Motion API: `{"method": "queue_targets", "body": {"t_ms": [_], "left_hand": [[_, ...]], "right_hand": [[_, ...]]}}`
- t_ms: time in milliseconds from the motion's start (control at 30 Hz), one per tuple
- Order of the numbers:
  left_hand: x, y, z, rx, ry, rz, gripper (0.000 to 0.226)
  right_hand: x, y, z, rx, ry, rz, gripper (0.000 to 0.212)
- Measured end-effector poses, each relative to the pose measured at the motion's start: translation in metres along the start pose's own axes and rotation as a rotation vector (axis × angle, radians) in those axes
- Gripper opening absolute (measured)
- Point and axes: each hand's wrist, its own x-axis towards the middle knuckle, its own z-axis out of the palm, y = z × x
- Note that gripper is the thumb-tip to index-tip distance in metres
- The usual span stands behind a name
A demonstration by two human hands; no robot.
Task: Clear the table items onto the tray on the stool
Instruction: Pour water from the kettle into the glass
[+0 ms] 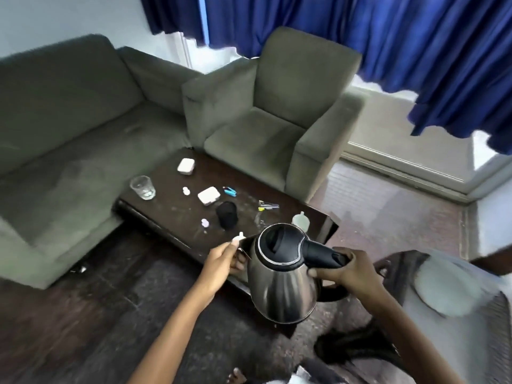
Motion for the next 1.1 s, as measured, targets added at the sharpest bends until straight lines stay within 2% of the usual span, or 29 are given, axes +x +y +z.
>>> {"method": "queue_targets", "body": {"t_ms": [67, 167, 300, 367, 433, 500, 567, 667, 800, 933, 1100], "left_hand": [[0.007, 0.002, -0.036, -0.048, 0.022, 0.000, 0.030], [0.023, 0.003, -0.084, -0.089, 0.103, 0.012, 0.026], [0.055, 0.001, -0.143, -0.100, 0.247, 0.096, 0.029], [0.076, 0.005, -0.172, -0.110, 0.317, 0.119, 0.027], [0.101, 0.011, -0.202, -0.113, 0.372, 0.124, 0.027], [0.128, 0.018, -0.230, -0.102, 0.401, 0.118, 0.028], [0.155, 0.027, -0.255, -0.072, 0.414, 0.104, 0.031], [0.194, 0.040, -0.292, -0.016, 0.384, 0.080, 0.032], [0.247, 0.052, -0.334, 0.026, 0.353, 0.046, 0.032], [0.298, 0.055, -0.369, 0.040, 0.310, 0.018, 0.029], [0.366, 0.051, -0.422, 0.134, 0.252, -0.008, 0.027]], "right_hand": [[0.012, -0.017, 0.034, 0.012, -0.014, -0.022, 0.026], [0.037, -0.032, 0.078, 0.020, -0.017, -0.045, 0.030], [0.079, -0.040, 0.133, -0.020, -0.007, -0.021, 0.079], [0.104, -0.041, 0.161, -0.032, -0.018, -0.029, 0.088], [0.131, -0.045, 0.189, -0.042, -0.034, -0.014, 0.076], [0.156, -0.053, 0.217, -0.044, -0.047, 0.019, 0.049], [0.180, -0.062, 0.242, -0.064, -0.046, 0.022, 0.041], [0.215, -0.075, 0.275, -0.074, -0.027, 0.038, 0.038], [0.256, -0.093, 0.318, -0.107, -0.022, 0.048, 0.060], [0.288, -0.110, 0.357, -0.161, 0.019, 0.077, 0.064], [0.317, -0.131, 0.408, -0.251, 0.133, 0.147, 0.048]]}}
